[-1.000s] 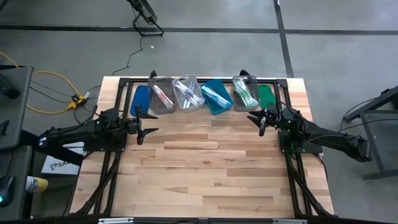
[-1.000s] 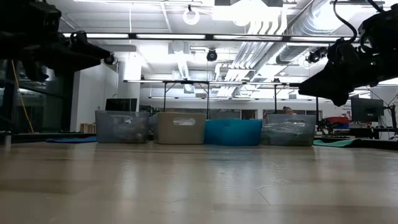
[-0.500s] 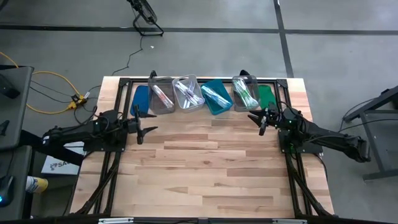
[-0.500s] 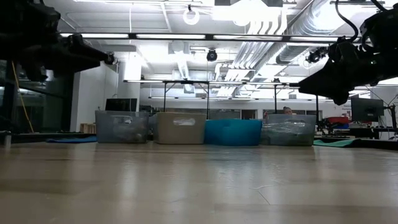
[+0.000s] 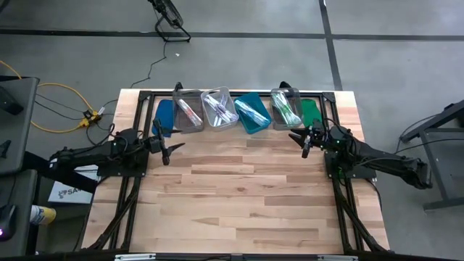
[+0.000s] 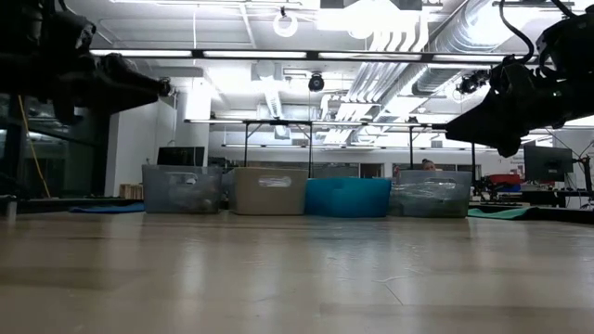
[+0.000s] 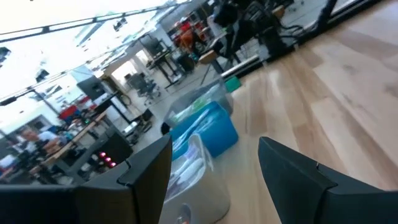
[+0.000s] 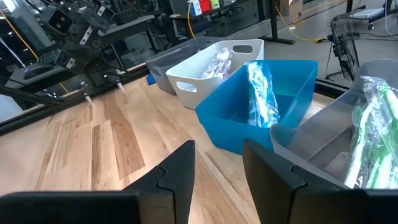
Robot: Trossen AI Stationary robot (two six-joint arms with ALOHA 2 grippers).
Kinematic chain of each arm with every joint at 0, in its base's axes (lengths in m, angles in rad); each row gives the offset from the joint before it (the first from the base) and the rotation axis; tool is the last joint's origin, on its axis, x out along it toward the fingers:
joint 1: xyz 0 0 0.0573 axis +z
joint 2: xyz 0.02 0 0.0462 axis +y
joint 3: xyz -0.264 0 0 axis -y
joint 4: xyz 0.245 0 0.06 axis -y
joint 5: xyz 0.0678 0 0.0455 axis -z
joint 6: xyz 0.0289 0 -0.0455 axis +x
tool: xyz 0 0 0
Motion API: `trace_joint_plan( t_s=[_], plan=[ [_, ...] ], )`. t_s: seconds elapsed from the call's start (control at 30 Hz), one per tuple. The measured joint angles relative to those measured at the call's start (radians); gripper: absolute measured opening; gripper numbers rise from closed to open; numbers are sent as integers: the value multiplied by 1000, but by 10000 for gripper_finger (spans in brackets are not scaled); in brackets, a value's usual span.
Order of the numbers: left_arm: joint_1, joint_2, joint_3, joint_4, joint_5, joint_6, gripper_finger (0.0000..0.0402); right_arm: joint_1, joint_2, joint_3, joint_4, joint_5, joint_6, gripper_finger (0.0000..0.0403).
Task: Pick & Place Toothbrushes
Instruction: Return to Home Position
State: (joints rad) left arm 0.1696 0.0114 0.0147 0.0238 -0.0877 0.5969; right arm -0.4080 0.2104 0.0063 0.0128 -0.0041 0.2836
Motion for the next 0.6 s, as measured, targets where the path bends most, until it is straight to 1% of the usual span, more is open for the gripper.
trace_joint_plan(
  t_s=[0.17,0.6],
  plan=[
    [0,-1,-1,3,7,-49,232,0,0,-1,0,1,0,128],
    [0,-1,-3,1,25,-45,232,0,0,-1,19,5,0,128]
  ],
)
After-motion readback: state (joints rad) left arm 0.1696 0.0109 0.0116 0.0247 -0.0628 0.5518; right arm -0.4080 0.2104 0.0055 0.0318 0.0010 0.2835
